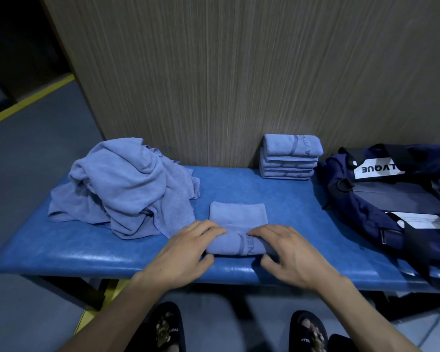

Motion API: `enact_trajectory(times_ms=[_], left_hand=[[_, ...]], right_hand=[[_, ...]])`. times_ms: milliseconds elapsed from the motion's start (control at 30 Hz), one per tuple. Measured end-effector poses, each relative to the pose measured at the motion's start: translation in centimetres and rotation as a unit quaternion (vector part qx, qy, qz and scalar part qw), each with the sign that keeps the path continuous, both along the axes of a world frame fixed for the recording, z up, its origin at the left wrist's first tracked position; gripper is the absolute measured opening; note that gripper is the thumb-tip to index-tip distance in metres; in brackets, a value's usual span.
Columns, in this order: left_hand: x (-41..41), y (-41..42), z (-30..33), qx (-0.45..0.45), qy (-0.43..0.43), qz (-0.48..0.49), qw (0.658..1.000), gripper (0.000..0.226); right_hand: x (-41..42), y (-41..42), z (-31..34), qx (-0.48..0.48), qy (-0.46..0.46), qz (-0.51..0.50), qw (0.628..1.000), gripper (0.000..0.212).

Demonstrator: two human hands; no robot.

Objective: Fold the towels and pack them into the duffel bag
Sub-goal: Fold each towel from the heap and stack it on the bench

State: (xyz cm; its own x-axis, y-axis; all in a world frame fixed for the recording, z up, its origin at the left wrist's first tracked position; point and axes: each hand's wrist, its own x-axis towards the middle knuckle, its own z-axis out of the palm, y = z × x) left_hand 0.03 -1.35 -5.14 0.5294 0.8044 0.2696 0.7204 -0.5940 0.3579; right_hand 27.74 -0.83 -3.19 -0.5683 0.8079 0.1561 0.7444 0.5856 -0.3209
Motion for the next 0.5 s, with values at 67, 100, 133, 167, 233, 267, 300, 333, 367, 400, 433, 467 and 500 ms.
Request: enact_trajectory(times_ms=[67,100,133,167,233,267,300,333,367,400,433,467,500], left_hand=[[-0.3,-0.2,0.2,-0.033,-0.034,-0.005,0.999,0.053],[-0.4,-0.2,0.2,-0.040,-0.041,-0.007,0.998,0.051],[-0.4,-0.2,0.2,-0.046,-0.047,-0.008,0.998,0.050],[-0.5,-0.2,0.2,-0.052,-0.053,-0.008,0.997,0.048],[-0.6,-0.1,0.3,-0.063,-0.061,-0.011,0.996,0.044],[-0.7,0.0,0.4,-0.069,-0.062,-0.011,0.996,0.041],[-0.8,0.0,0.5,-0.076,-0.065,-0.011,0.995,0.037],[-0.8,0.1,0.6,-0.084,-0.072,-0.011,0.994,0.034],[-0.8,0.1,0.7,-0.097,-0.082,-0.010,0.992,0.030],[-0.8,0.1,0.8,-0.114,-0.096,-0.007,0.989,0.026],[-0.8,0.0,0.9,-0.133,-0.108,0.000,0.985,0.024],[-0.7,0.0,0.8,-0.152,-0.118,0.010,0.981,0.022],[-0.6,0.0,0.8,-0.170,-0.127,0.021,0.977,0.020]], right_hand=[[0.6,0.0,0.1,-0.028,0.011,0.004,1.000,0.054],[0.9,0.1,0.1,-0.041,0.014,0.007,0.999,0.056],[1.0,0.0,0.1,-0.049,0.016,0.008,0.999,0.058],[1.1,0.0,0.1,-0.053,0.016,0.007,0.998,0.060],[1.2,0.0,0.1,-0.050,0.023,0.004,0.998,0.059],[1.2,0.1,0.1,-0.050,0.032,0.000,0.998,0.058],[1.3,0.0,0.2,-0.058,0.043,-0.005,0.997,0.056],[1.3,0.0,0.2,-0.069,0.055,-0.013,0.996,0.053],[1.4,0.0,0.3,-0.083,0.067,-0.021,0.994,0.049],[1.5,0.0,0.4,-0.097,0.079,-0.033,0.992,0.046],[1.7,0.0,0.5,-0.112,0.089,-0.046,0.989,0.042],[1.8,0.0,0.6,-0.127,0.098,-0.061,0.985,0.040],[1.9,0.0,0.6,-0.145,0.110,-0.076,0.980,0.038]])
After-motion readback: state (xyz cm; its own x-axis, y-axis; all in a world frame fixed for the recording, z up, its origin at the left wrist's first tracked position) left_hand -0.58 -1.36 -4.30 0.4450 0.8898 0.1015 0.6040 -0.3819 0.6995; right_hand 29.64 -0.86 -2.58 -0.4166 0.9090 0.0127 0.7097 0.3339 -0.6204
